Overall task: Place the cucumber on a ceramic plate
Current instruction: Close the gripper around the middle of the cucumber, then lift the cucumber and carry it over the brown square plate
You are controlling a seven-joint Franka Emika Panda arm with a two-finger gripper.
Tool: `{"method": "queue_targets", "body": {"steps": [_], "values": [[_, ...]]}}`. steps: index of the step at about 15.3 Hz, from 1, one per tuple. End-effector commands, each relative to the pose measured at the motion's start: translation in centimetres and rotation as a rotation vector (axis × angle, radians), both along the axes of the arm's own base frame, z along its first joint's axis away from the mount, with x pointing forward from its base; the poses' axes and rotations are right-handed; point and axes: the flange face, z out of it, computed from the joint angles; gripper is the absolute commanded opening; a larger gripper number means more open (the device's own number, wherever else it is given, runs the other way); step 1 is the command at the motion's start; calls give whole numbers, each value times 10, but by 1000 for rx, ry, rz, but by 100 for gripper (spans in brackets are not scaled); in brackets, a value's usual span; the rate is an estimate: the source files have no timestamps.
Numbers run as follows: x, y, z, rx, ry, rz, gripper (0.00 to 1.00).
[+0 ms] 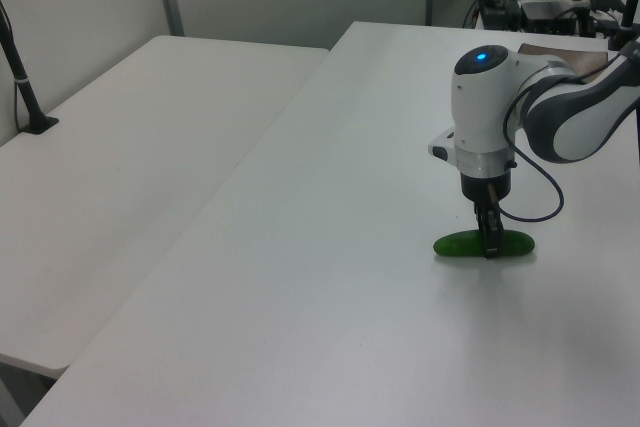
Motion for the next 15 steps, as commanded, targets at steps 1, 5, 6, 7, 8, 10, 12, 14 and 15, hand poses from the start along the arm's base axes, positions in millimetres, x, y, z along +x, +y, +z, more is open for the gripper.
{"method": "queue_targets", "body": {"steps": [1, 5, 6, 7, 8, 10, 12, 14, 15], "values": [[0, -3, 15, 3, -35, -25, 1], [-3, -15, 69, 3, -32, -46, 3], [-3, -23, 88, 3, -32, -60, 3], [-3, -29, 103, 3, -34, -73, 3], [-1, -36, 128, 10, -30, -93, 3], [4, -55, 162, 19, -25, -120, 3], [3, -79, 196, 43, -8, -116, 3], [5, -109, 232, 84, 11, -119, 3], [6, -125, 246, 95, 13, -120, 3]]}}
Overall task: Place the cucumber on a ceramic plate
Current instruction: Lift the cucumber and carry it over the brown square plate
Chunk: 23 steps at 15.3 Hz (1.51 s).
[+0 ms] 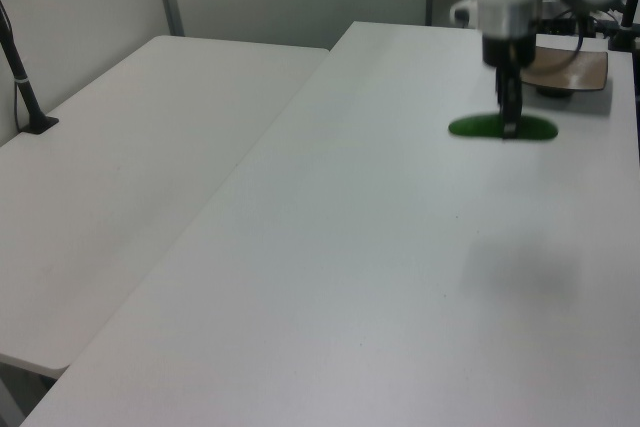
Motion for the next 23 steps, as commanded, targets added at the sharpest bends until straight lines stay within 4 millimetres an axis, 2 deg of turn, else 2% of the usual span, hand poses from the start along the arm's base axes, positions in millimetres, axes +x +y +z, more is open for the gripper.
{"method": "queue_targets", "body": {"steps": [1, 3, 4, 8, 12, 14, 18, 20, 21, 23], "values": [[3, -57, 58, 65, 13, -2, 3], [8, -84, 73, 70, 3, -41, 3], [10, -96, 74, 71, 1, -63, 3], [20, -174, 78, 81, -25, -113, 3], [29, -255, 73, 77, -68, -106, 3], [31, -303, 61, 79, -75, -91, 3], [37, -386, 25, 51, -115, -111, 3], [39, -416, 5, 29, -132, -129, 4], [44, -436, -14, 7, -143, -157, 5], [45, -460, -41, -8, -127, -186, 5]]}}
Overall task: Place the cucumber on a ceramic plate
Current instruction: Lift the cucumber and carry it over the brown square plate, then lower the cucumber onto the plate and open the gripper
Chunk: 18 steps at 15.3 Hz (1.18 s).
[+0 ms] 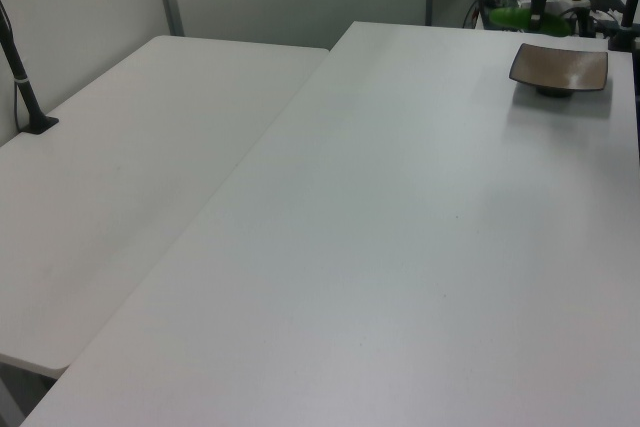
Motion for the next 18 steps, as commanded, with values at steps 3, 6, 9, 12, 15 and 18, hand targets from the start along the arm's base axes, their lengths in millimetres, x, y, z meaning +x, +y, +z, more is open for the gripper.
{"method": "queue_targets", "body": {"steps": [3, 6, 9, 12, 15, 18], "values": [[0, -69, -74, -46, 34, -36, 6], [-8, -97, -119, -58, 73, -60, 7], [-15, -108, -134, -89, 93, -45, 12], [-19, -114, -138, -89, 98, -47, 32], [-22, -116, -136, -85, 103, -55, 79], [-23, -115, -128, -80, 101, -73, 100]]}}
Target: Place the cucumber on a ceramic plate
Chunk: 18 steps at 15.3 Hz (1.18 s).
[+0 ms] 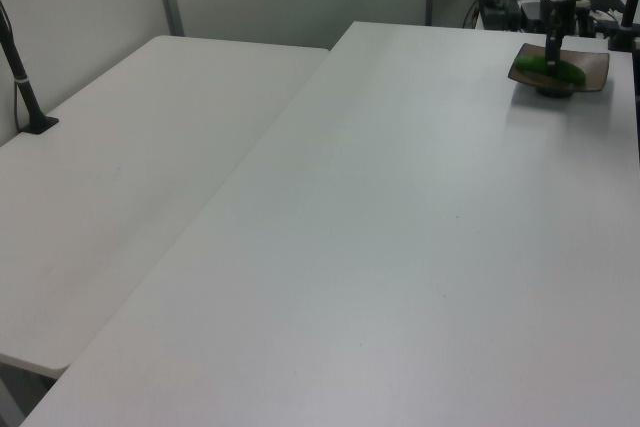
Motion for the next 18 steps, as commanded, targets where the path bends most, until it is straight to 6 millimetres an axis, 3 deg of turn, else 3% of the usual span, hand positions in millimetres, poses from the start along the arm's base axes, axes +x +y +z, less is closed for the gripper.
{"method": "queue_targets", "body": {"steps": [1, 3, 5, 10, 12, 15, 18], "values": [[-6, 3, 20, 4, -6, 2, 100], [-7, 13, 49, 10, -27, 8, 100], [-6, 30, 100, 40, -37, 15, 100], [0, 101, 206, 87, -107, -100, 100], [0, 137, 233, 112, -136, -193, 100], [1, 185, 266, 123, -192, -190, 100], [1, 233, 285, 142, -197, -153, 100]]}}
